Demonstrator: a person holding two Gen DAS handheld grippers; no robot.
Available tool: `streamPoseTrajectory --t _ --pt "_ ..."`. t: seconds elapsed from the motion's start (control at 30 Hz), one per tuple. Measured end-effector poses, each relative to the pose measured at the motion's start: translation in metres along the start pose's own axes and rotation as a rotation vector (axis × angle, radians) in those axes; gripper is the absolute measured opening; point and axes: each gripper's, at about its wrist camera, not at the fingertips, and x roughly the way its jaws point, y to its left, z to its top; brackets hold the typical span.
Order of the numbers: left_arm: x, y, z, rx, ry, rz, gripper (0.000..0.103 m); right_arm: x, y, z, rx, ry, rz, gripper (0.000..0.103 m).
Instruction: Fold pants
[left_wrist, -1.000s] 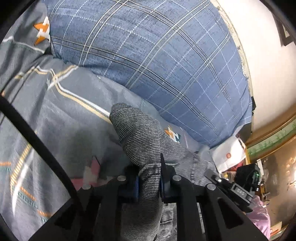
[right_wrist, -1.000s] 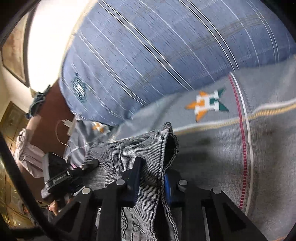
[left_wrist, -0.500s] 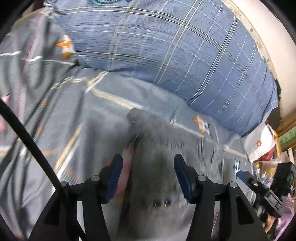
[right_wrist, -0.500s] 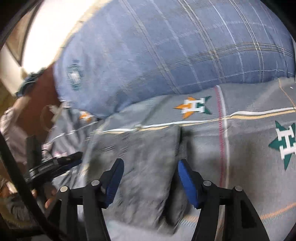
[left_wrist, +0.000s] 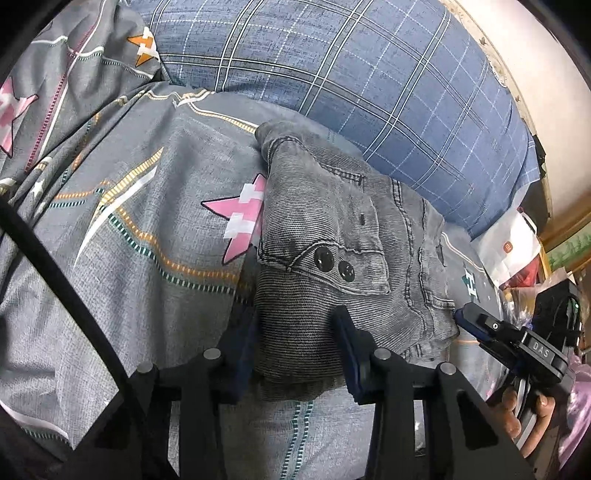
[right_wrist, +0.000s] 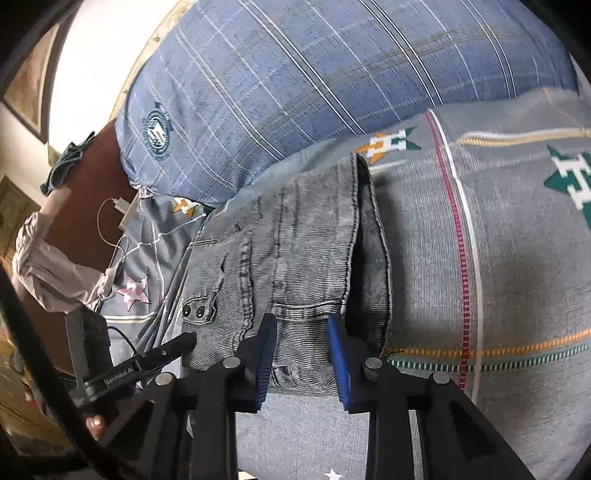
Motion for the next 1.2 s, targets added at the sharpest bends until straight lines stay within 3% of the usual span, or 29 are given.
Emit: streamPoseTrajectory --t 0.17,0.33,0.53,0.57,0.6,0.63,0.7,0.77,0.87,1.0,1.13,1.2 --pt "-0.001 0.001 0.0 -0.026 -0.003 -0.018 0.042 0.013 -0.011 -0.001 0.046 0.032 -0.011 0.03" --pt "-0.006 0.012 0.001 -0.087 0.003 -0.07 0.042 -0.002 -0.019 0.002 0.097 -0.006 0.063 0.033" --pt "-0.004 0.005 -0.002 -0.059 0.002 -0.043 0.042 0.01 -0.016 0.002 0.077 0.022 0.03 0.035" --pt "-0.003 0.004 -0.002 -0.053 0.0 -0.037 0.042 0.011 -0.013 0.002 0.071 0.024 0.034 0.032" --pt "-0.002 0.003 -0.002 -0.048 -0.003 -0.03 0.042 0.011 -0.011 0.002 0.059 0.02 0.027 0.018" --pt "-0.001 0.001 -0.002 -0.032 -0.007 -0.016 0.042 0.009 -0.008 0.002 0.048 0.007 0.012 0.013" --pt "-0.005 -0.006 -0.003 0.009 -0.04 0.015 0.028 -0.001 -0.001 0.002 0.023 -0.019 0.022 0.013" --pt "-0.015 -0.015 -0.005 0.055 -0.089 0.033 0.026 -0.015 0.009 0.003 -0.001 -0.054 0.036 0.012" --pt "-0.013 -0.028 -0.01 0.129 -0.087 0.075 0.025 -0.028 0.024 -0.001 -0.066 -0.076 -0.037 0.012" --pt "0.008 -0.035 -0.017 0.223 -0.06 0.191 0.025 0.016 0.012 -0.012 -0.083 0.049 -0.225 0.012" --pt "0.013 -0.046 -0.024 0.312 -0.092 0.278 0.031 0.029 0.014 -0.014 -0.097 0.07 -0.266 0.011" --pt "0.011 -0.043 -0.022 0.296 -0.092 0.263 0.032 0.03 0.012 -0.014 -0.089 0.07 -0.254 0.012"
